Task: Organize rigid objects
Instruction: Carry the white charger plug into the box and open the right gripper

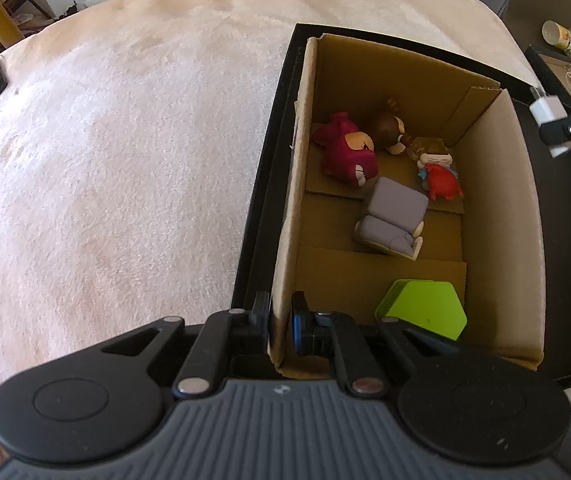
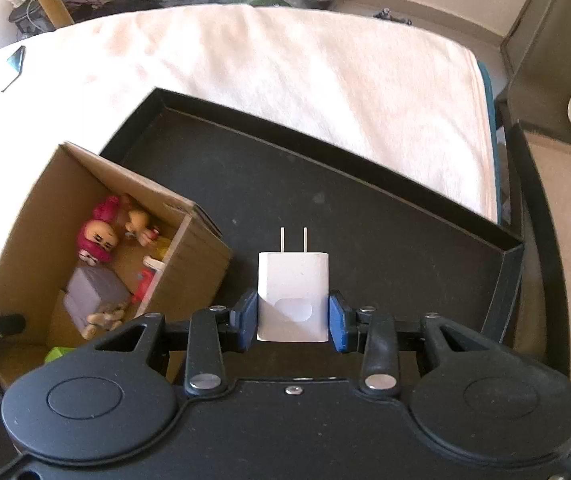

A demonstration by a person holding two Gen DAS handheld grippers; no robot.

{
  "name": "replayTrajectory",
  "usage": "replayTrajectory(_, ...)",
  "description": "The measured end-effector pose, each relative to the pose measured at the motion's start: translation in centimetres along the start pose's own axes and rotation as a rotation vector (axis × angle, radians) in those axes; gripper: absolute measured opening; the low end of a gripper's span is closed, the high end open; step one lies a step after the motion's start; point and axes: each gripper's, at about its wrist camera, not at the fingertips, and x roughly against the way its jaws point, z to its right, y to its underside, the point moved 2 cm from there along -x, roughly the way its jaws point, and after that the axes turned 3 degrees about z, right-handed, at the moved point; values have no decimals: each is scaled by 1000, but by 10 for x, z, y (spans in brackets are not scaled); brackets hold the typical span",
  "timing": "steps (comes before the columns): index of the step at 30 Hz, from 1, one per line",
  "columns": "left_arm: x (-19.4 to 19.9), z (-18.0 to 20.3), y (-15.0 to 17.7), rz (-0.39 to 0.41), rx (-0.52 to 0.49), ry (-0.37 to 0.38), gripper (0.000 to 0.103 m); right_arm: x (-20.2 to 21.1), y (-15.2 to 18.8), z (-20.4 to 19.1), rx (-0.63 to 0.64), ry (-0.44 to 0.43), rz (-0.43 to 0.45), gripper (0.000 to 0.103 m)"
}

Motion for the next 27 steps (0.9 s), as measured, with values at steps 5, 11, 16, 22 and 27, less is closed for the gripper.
replayTrajectory(5, 1, -2, 1, 4, 0, 13, 10, 14, -6, -10, 26, 8, 12, 36)
replayTrajectory(11, 1, -6, 2, -6, 22, 46, 10, 23, -12, -28, 87, 20, -3, 36)
replayTrajectory(16, 1, -6, 2, -5, 14, 53, 10, 26, -17, -44, 123, 40, -18, 36)
replayTrajectory(22, 1, -8, 3, 1, 16, 76, 10, 28, -23, -61, 134, 32, -27, 36)
replayTrajectory(27, 3, -10, 3, 26, 22, 90, 11, 27, -29, -84, 148, 15, -30, 36)
